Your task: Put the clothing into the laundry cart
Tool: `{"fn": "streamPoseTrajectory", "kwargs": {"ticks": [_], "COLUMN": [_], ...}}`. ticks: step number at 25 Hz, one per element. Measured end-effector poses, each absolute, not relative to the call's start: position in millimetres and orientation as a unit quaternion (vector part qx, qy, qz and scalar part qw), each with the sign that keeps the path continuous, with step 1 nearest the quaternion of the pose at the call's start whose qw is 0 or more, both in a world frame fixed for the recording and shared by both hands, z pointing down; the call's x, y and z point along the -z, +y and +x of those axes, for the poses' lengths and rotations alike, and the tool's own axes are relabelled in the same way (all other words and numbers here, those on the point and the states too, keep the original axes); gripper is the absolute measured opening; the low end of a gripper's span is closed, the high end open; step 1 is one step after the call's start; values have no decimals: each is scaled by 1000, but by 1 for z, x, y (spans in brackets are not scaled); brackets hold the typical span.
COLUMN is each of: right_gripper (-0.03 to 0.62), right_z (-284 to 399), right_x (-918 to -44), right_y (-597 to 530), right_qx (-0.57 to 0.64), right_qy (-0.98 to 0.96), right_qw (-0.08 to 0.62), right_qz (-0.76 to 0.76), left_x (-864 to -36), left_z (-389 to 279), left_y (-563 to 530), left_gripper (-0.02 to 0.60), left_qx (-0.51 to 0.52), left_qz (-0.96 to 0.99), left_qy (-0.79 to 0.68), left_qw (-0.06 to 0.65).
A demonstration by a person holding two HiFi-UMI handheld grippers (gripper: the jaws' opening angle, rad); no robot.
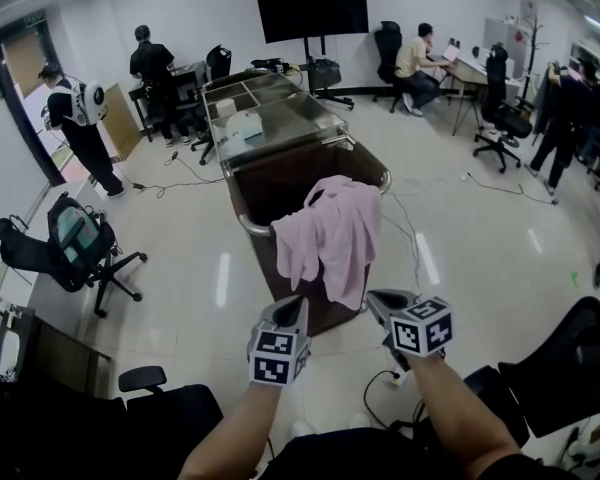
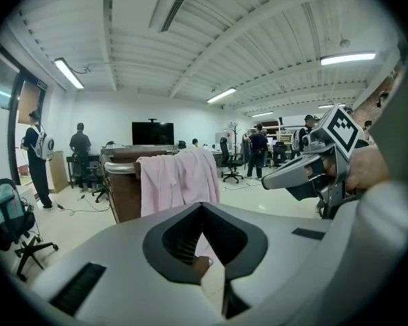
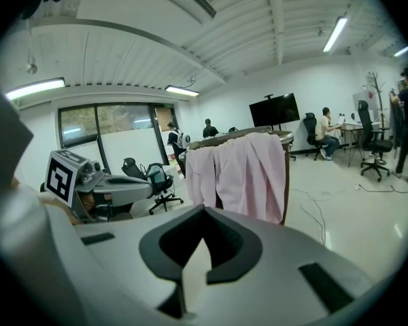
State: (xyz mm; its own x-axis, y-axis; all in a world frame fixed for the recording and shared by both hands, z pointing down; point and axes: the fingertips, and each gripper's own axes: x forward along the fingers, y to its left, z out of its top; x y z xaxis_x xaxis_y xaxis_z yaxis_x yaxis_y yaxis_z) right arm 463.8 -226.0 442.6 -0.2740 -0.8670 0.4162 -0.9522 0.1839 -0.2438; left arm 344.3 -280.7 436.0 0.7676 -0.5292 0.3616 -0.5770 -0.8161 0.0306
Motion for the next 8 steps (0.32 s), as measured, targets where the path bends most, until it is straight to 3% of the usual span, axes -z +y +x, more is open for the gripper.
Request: {"fn": "streamPoseTrajectory", "kwargs": {"ticks": [8], "right_gripper": [2], "right_z": [467], "right_x": [-440], "right_y": [-225], "right_qx": [-232], "right_qy": [-761], "right_qw": [90], "right_qz": [599], "left_x": [-436], "left_z": [343], "left_y": [-283], "left_gripper": [-2], "left_qx": [-173], "left_qz": [937], "left_qy": [-295], "left_qw": [70]}}
